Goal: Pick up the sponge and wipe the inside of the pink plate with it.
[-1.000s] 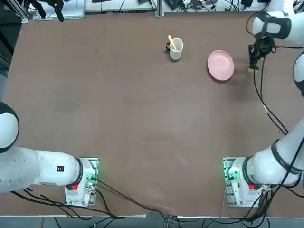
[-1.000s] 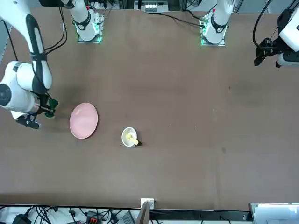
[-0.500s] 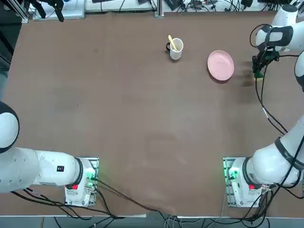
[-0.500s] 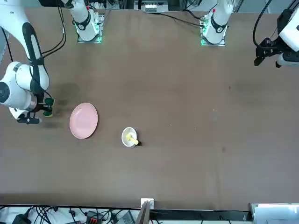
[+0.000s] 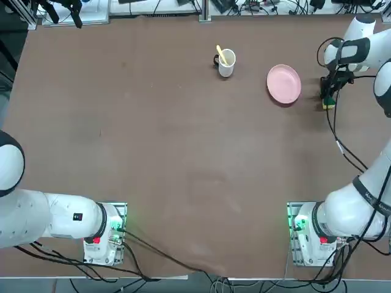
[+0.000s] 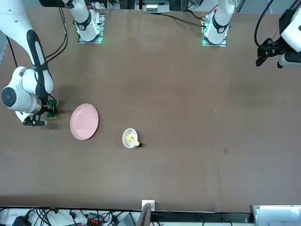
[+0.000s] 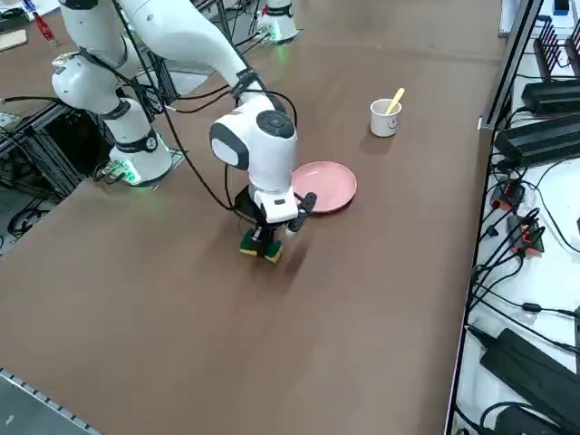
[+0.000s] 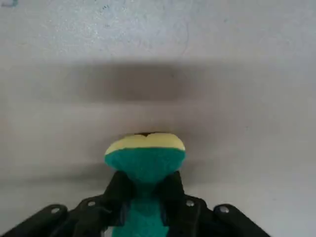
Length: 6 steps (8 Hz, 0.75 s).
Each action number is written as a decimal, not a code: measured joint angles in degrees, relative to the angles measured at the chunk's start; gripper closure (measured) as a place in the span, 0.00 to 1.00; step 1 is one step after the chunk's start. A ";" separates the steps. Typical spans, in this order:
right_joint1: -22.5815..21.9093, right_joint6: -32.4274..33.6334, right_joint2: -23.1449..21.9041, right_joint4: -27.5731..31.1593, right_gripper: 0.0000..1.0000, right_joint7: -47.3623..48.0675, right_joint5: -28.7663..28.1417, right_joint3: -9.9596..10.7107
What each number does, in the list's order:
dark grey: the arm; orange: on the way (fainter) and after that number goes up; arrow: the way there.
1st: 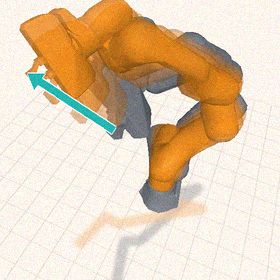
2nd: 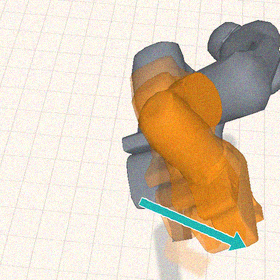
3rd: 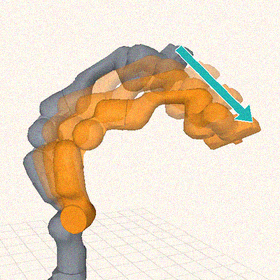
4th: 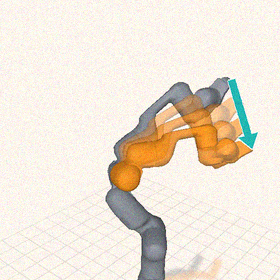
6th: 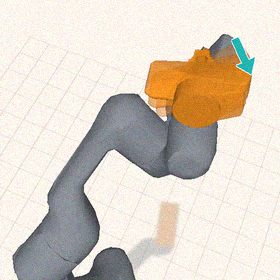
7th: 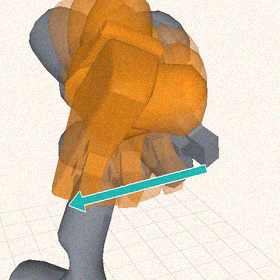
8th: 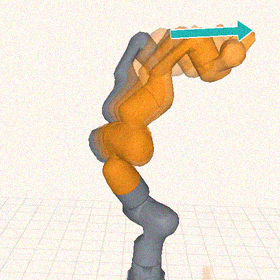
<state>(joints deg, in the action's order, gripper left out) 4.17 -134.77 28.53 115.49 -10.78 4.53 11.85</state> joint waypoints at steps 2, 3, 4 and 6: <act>-0.07 -0.01 0.06 -0.19 0.29 0.00 -0.42 -0.09; -0.12 -0.05 -0.12 -0.54 0.11 0.00 -0.47 -0.15; -0.15 0.06 -1.09 -1.01 0.00 0.00 -0.66 -0.21; -0.33 4.31 -5.22 -3.36 0.00 0.00 -3.49 -1.04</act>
<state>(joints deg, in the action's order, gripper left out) 3.84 -130.46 23.31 112.12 -10.78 1.03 10.81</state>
